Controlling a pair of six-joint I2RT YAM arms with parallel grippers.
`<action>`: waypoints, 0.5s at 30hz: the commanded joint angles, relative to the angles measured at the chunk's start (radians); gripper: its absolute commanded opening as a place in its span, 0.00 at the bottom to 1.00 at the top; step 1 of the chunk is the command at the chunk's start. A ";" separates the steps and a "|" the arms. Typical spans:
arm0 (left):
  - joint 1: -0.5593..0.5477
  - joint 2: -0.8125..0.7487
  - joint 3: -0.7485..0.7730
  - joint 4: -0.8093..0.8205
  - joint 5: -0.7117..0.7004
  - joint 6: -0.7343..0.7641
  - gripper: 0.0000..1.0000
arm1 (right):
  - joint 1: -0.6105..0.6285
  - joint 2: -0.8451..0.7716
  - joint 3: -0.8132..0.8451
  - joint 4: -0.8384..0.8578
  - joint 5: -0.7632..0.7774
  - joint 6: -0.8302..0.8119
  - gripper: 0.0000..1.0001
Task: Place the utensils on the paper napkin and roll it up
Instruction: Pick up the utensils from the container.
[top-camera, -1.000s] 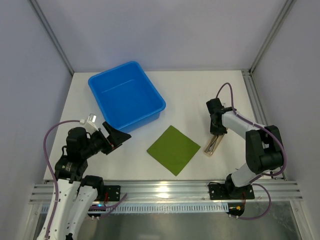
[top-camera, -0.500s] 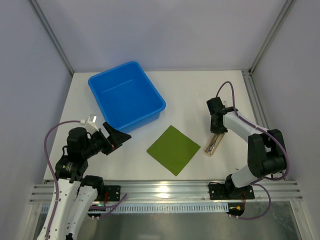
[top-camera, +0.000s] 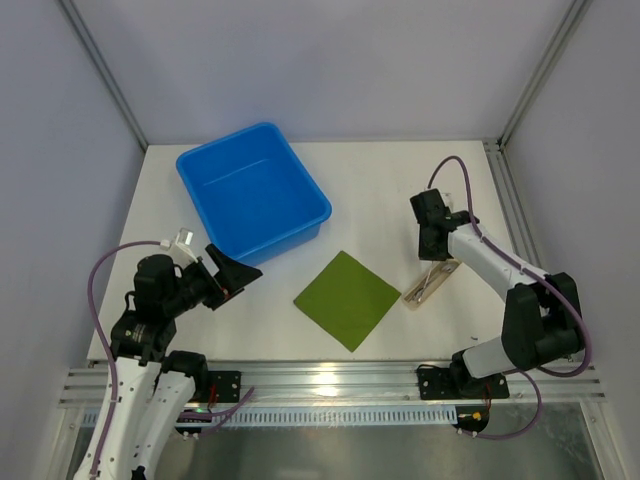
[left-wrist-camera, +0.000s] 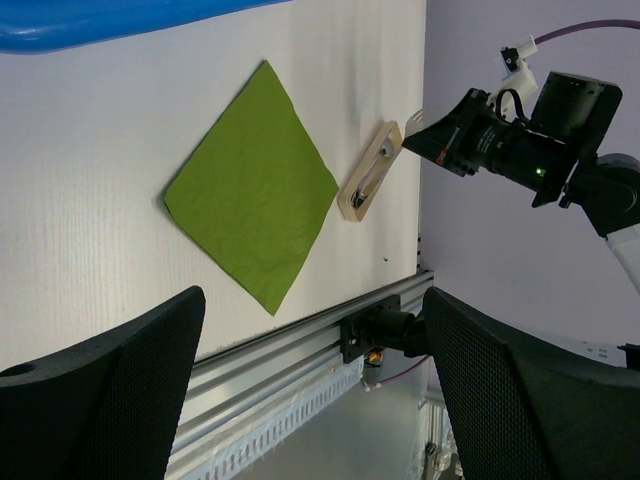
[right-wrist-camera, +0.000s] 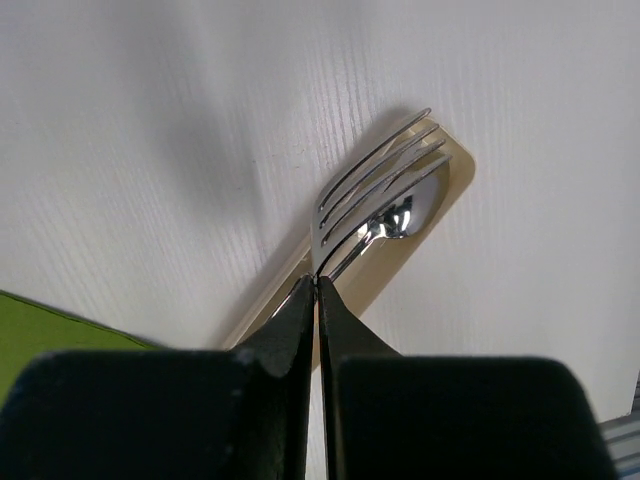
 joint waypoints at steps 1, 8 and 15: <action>-0.002 0.008 0.005 0.016 0.005 0.024 0.91 | 0.016 -0.052 0.043 -0.032 0.052 -0.004 0.04; -0.003 0.014 0.001 0.024 0.000 0.021 0.90 | 0.061 -0.090 0.075 -0.076 0.065 0.003 0.04; -0.002 0.010 -0.005 0.019 -0.009 0.020 0.90 | 0.171 -0.107 0.136 -0.142 0.077 0.028 0.04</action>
